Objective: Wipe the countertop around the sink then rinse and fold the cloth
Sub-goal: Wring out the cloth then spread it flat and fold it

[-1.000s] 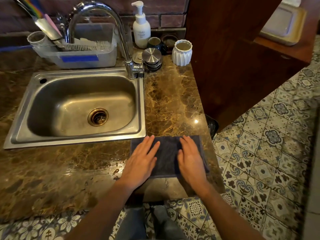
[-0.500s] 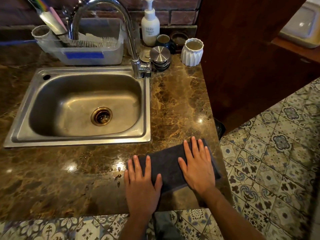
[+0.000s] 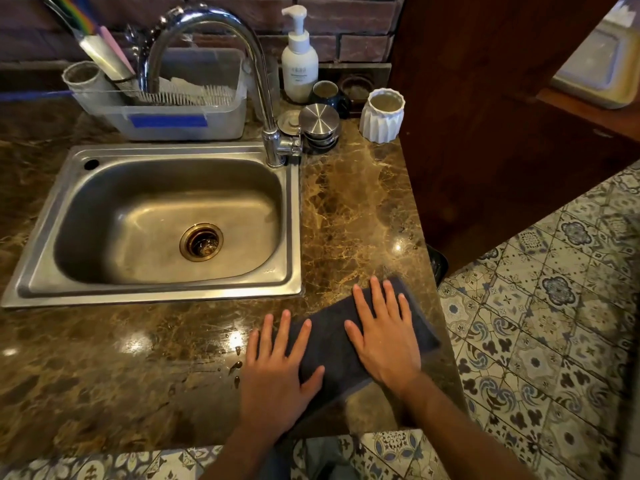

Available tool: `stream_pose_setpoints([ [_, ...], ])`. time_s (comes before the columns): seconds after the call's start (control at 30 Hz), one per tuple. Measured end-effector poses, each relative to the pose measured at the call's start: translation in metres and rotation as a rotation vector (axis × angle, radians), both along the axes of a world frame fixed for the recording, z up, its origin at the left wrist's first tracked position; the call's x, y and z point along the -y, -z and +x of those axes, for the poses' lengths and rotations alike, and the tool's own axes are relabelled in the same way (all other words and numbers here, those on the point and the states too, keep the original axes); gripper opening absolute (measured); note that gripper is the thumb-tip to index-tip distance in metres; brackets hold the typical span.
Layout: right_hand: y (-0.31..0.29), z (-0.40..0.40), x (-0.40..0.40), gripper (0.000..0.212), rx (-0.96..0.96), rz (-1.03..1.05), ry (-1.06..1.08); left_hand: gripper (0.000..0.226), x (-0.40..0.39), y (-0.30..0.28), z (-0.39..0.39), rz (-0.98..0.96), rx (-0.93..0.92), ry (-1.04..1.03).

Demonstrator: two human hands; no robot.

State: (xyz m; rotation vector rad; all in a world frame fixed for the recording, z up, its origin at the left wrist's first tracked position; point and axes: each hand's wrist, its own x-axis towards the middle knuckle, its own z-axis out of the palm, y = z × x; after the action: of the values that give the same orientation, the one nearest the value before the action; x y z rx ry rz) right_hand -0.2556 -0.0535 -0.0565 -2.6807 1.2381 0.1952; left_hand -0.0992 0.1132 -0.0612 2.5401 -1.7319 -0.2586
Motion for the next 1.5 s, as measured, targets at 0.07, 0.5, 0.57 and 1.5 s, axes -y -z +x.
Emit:
stream_pose_setpoints([
  [0.07, 0.001, 0.008, 0.022, 0.067, -0.002, -0.007, -0.11, 0.08, 0.005, -0.005, -0.021, 0.073, -0.01, -0.147],
  [0.5, -0.027, 0.031, 0.014, 0.071, 0.159, 0.081, 0.215, 0.077, 0.027, -0.031, -0.003, -0.051, -0.01, 0.359],
  [0.57, -0.021, 0.044, 0.007, 0.075, 0.154, 0.101, 0.277, 0.077, 0.035, -0.027, 0.015, -0.05, 0.047, 0.528],
  [1.5, -0.032, 0.057, 0.182, 0.029, 0.368, 0.01, 0.206, 0.04, 0.176, -0.037, 0.04, -0.309, -0.321, -0.227],
])
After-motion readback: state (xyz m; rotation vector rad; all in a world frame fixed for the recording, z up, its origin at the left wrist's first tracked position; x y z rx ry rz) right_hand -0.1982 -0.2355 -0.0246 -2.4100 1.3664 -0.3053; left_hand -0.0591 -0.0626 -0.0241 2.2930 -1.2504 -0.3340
